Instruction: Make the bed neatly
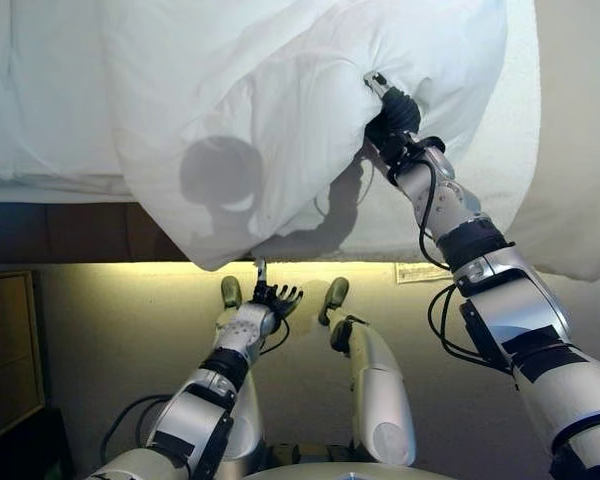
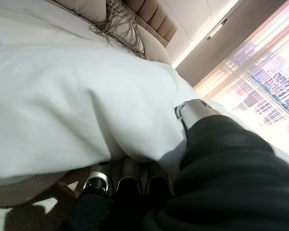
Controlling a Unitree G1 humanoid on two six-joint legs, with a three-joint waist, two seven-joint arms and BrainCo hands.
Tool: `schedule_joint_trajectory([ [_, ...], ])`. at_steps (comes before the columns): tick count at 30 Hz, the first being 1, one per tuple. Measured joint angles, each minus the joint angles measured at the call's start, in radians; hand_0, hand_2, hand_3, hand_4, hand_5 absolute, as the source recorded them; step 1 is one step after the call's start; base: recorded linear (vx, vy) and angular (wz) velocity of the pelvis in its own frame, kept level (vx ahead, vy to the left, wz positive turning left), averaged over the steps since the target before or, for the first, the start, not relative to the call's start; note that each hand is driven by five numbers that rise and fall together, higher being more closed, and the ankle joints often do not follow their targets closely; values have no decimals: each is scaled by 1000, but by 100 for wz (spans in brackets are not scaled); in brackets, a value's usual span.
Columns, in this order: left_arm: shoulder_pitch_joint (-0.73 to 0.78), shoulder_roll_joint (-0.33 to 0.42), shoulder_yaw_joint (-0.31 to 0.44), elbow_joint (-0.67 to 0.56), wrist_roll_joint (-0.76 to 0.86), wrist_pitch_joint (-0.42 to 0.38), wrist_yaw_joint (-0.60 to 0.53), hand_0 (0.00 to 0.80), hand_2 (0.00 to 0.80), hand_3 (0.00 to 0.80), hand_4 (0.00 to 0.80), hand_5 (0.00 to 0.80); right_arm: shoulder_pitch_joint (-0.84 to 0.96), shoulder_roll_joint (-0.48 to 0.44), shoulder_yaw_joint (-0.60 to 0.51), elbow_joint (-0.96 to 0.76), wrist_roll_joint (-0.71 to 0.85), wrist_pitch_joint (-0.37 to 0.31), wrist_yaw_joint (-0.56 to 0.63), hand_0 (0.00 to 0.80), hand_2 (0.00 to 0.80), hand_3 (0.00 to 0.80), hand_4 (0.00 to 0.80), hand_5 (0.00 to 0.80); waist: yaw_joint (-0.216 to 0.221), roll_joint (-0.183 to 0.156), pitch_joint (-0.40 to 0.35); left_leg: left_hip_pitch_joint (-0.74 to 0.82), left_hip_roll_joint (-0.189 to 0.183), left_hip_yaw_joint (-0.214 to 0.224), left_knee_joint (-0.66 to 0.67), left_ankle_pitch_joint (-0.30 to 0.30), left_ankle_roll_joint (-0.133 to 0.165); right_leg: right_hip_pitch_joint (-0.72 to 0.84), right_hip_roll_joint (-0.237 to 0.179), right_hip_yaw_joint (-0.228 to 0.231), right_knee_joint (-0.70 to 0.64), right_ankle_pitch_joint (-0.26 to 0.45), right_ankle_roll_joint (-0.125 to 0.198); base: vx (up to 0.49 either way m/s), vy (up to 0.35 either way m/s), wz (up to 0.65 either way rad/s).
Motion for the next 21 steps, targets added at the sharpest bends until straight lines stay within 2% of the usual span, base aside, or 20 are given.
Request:
schedule_joint_trajectory([
  [4, 24, 18, -2, 6, -1, 50, -102, 0, 0, 0, 0, 0, 0, -3, 0, 0, 4, -12, 1, 800, 800, 800, 800, 800, 20, 1, 0, -1, -5, -4, 0, 1, 1, 0, -6, -3, 4, -1, 0, 14, 10, 4],
  [7, 9, 31, -24, 2, -6, 48, -189, 0, 0, 0, 0, 0, 0, 1, 0, -1, 22, -12, 1, 800, 800, 800, 800, 800, 24, 1, 0, -1, -8, -7, 3, 0, 7, 0, -10, -2, 9, -2, 1, 8, 7, 3],
  [13, -53, 30, -72, -69, -135, -32, -295, 0, 0, 0, 0, 0, 19, 21, -1, -72, 42, -11, 1, 800, 800, 800, 800, 800, -4, 1, 0, -2, -6, -6, 6, 1, 7, -1, -7, -1, 9, -5, 5, 1, 5, 0],
  [17, -140, 12, -73, -78, -170, -102, -363, 0, 0, 0, 0, 0, 28, 53, -1, -87, 46, -9, 3, 800, 800, 800, 800, 800, -35, 0, 0, -1, -4, -2, 6, 1, 7, -1, -3, 3, 7, -1, 0, 3, 45, -3],
  [21, -217, -16, -61, -98, -170, -158, -404, 0, 0, 0, 0, 0, 102, 63, -1, -171, 78, -6, 6, 800, 800, 800, 800, 800, -40, -5, 3, 14, 4, 19, 4, 0, 6, 1, 8, 19, 0, 5, -3, -3, 48, -13],
])
